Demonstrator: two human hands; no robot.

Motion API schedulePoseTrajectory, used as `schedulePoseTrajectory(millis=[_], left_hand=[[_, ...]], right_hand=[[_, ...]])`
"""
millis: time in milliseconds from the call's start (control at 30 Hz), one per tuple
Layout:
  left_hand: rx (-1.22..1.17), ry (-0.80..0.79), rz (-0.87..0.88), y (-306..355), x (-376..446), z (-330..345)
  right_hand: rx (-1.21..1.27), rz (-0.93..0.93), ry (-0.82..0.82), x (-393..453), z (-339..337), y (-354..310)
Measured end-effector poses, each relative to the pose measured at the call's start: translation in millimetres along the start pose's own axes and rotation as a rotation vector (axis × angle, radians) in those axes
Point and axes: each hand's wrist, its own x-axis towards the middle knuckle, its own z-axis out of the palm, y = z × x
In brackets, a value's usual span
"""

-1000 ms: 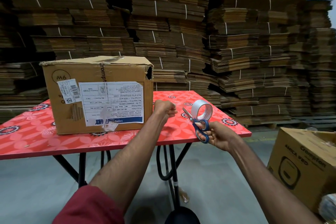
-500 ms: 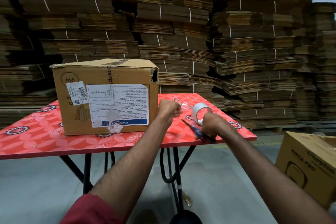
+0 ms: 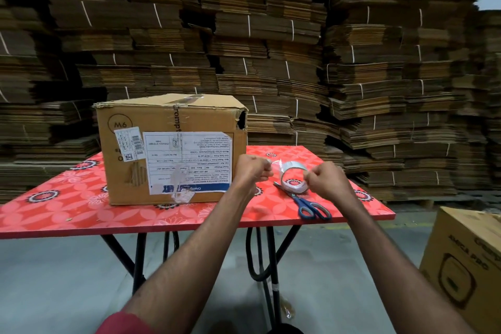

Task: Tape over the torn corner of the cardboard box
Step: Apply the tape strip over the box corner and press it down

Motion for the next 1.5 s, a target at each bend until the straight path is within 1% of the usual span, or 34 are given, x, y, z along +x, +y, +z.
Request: schedulePoseTrajectory(millis=[67,100,200,367,467,567,667,800,900,1100,1300,1433,1500], left_hand=[[-0.002,0.006,0.044,3,-3,-5],[0.001,0.011,0.062,4,-3,-7],[0.012,0.010,0.106,9,-5,-15],[0.083,0.052,0.197,19,-6,-28],[0.150,0.089,0.255,26,-6,-36],[0.202,0.118,0.312,31,-6,-44],[0.225,0.165,0.350,36,-6,-50],[0.329,0.255,0.429,44,-7,-55],[0.368,0.269,0.463,47,-5,-59],[0.485,0.331,0.538,49,-4,-61],[0.482,0.311,0.559,48,-4,-67],[0.482,0.306,0.577,47,-6,-68],[0.481,0.303,0.577,47,-6,-68]], right_hand=[[0.429,0.004,-0.001,1,6,-7],[0.549,0.015,-0.020,1,9,-12],[0.628,-0.022,-0.077,2,16,-26],[0.736,-0.113,-0.111,5,17,-44],[0.744,-0.149,-0.122,10,23,-51],[0.754,-0.184,-0.075,16,29,-56],[0.837,-0.187,-0.055,19,28,-66],[0.841,-0.222,-0.072,13,29,-85],[0.821,-0.260,-0.082,10,34,-93],[0.885,-0.258,-0.122,13,41,-99],[0.903,-0.269,-0.048,21,46,-95],[0.890,-0.306,-0.097,16,45,-93],[0.815,-0.363,-0.141,14,47,-93]])
